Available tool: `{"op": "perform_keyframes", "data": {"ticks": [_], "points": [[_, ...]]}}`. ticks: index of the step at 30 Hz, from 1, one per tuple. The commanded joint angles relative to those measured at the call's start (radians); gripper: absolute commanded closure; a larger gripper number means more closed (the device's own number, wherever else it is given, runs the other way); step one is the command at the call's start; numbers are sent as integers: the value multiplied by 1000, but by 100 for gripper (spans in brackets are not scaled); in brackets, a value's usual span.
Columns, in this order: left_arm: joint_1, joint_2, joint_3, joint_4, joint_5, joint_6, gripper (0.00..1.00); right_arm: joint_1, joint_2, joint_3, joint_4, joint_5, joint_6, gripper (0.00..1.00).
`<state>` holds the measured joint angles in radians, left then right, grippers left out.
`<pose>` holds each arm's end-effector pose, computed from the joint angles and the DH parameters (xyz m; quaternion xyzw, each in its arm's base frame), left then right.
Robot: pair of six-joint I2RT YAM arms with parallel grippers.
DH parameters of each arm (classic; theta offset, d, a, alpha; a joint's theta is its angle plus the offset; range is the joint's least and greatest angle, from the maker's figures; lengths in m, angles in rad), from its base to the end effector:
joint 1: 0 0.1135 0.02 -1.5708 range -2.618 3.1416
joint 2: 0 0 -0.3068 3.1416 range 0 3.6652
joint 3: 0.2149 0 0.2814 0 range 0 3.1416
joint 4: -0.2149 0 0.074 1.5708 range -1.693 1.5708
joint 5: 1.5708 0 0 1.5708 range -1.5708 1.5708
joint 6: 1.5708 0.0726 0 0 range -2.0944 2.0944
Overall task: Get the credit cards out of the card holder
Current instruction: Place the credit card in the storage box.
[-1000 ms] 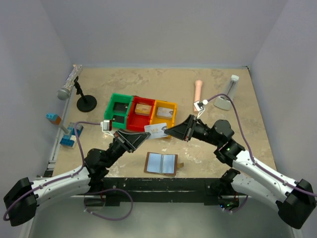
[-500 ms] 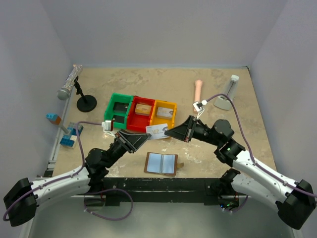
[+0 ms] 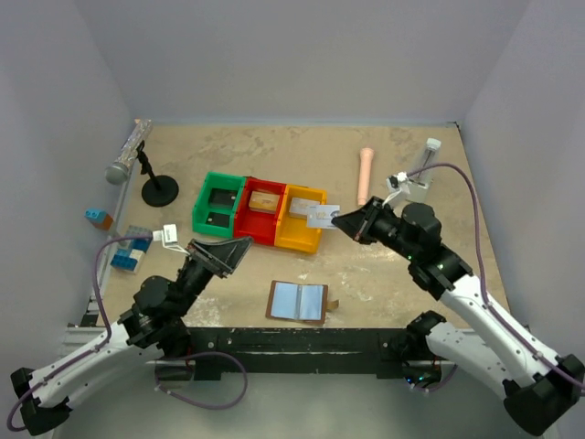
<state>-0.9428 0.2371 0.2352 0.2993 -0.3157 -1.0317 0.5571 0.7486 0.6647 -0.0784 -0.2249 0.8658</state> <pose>0.0967 -0.0948 0.2870 -0.1524 0.5810 -0.6112 0.5155 0.1757 0.1285 0.3357 0.0446 0.7595 0.4849 0.4315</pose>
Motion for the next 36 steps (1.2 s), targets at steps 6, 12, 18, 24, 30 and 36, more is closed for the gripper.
{"op": "perform_keyframes", "data": {"ticks": [6,12,18,24,30,36], "points": [[1,-31,47,-433,-100,24,52,-42,314,167,-40,96,-67,100],[1,-64,46,-514,-115,9,52,-48,517,239,28,45,-2,100],[1,-93,30,-534,-120,1,52,-48,684,312,75,29,29,100],[1,-81,26,-528,-131,9,52,-46,779,374,97,70,48,100],[1,-73,21,-520,-128,13,52,-46,847,432,56,108,50,100],[1,-87,29,-548,-144,28,52,-46,891,447,42,139,47,100]]}}
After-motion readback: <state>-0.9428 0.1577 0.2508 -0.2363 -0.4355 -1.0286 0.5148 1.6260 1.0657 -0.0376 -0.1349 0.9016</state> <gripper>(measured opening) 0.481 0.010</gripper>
